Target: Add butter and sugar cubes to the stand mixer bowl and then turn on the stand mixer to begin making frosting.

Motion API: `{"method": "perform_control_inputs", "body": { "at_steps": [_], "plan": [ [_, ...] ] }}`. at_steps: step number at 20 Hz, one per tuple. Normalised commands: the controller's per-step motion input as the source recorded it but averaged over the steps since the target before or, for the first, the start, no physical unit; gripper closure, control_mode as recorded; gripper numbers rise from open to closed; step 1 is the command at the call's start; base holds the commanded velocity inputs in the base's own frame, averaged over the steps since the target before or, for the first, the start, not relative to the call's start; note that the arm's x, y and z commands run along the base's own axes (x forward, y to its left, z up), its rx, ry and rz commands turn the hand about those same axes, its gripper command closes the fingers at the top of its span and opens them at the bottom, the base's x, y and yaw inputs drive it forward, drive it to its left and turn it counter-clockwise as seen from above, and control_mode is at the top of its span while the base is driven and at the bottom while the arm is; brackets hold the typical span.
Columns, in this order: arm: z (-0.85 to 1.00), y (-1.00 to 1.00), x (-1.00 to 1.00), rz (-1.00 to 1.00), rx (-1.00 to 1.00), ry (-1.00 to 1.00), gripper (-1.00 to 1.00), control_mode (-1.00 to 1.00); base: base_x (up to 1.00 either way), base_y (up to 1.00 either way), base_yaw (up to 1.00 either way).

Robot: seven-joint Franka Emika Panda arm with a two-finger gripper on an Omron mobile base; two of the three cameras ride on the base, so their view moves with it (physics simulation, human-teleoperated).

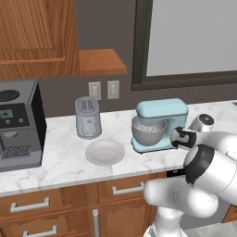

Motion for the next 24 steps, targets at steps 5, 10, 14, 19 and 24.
{"method": "perform_control_inputs", "body": {
  "at_steps": [5, 10, 14, 19, 24],
  "plan": [
    [0.0, -0.01, -0.03, 0.0, 0.0, -0.01, -1.0, -1.0, 0.0, 0.0, 0.0],
    [0.0, 0.0, 0.13, 0.0, 0.0, 0.0, -1.0, -1.0, 0.0, 0.0, 0.0],
    [0.05, 0.0, 0.16, 0.0, 0.0, 0.0, -1.0, -1.0, 0.0, 0.0, 0.0],
    [0.07, 0.0, 0.14, 0.0, 0.0, 0.0, -1.0, -1.0, 0.0, 0.0, 0.0],
    [0.23, 0.0, 0.09, 0.0, 0.0, 0.0, -1.0, -1.0, 0.0, 0.0, 0.0]
  ]
}}
